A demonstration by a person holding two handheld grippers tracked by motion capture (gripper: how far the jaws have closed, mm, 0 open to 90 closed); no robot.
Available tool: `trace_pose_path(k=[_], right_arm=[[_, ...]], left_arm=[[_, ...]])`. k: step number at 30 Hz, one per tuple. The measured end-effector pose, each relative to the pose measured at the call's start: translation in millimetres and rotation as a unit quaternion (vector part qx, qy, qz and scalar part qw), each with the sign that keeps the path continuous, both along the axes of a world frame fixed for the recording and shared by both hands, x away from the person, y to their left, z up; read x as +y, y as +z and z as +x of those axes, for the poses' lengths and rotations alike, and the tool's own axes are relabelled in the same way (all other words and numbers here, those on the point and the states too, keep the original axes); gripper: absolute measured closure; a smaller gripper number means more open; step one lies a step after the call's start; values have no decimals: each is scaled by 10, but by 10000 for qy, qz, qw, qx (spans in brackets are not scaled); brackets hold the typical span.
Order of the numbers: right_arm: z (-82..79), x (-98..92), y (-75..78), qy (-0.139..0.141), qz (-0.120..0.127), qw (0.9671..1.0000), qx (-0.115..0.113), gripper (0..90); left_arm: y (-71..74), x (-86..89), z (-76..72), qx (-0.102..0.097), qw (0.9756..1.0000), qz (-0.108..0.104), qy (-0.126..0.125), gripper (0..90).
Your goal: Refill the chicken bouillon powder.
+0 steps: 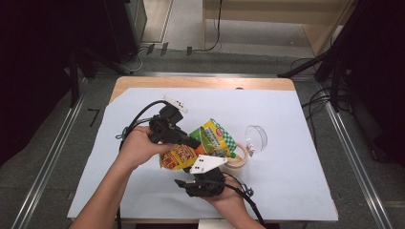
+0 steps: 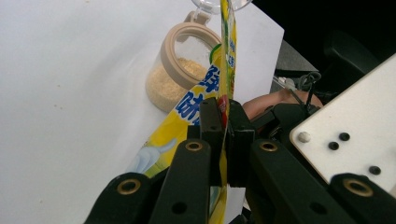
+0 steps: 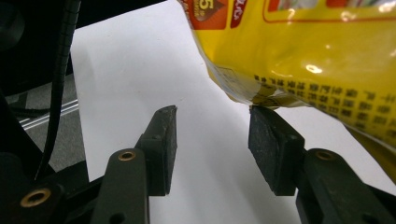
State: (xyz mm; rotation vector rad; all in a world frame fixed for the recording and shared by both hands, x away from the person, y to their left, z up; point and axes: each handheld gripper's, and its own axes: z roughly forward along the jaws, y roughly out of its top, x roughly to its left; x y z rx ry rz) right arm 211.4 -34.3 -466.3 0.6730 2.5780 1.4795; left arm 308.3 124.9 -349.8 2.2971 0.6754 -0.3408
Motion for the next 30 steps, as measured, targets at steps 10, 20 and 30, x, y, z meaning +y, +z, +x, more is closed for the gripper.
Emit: trace_pose_path(k=[10,20,30], right_arm=[[-3,-14,17,-26,30,10000,-63,530],[-9,-27,18,-82,11,9999,-77,527],[-3,-26,-10,-94,-34,9999,-69,527]], left_arm=[[2,98,15,-245,9988,-383,-193,891],[-139,229,95,-203,9984,-503,-178,892],[-252,254,99,-214,9989,-340,-237,890]])
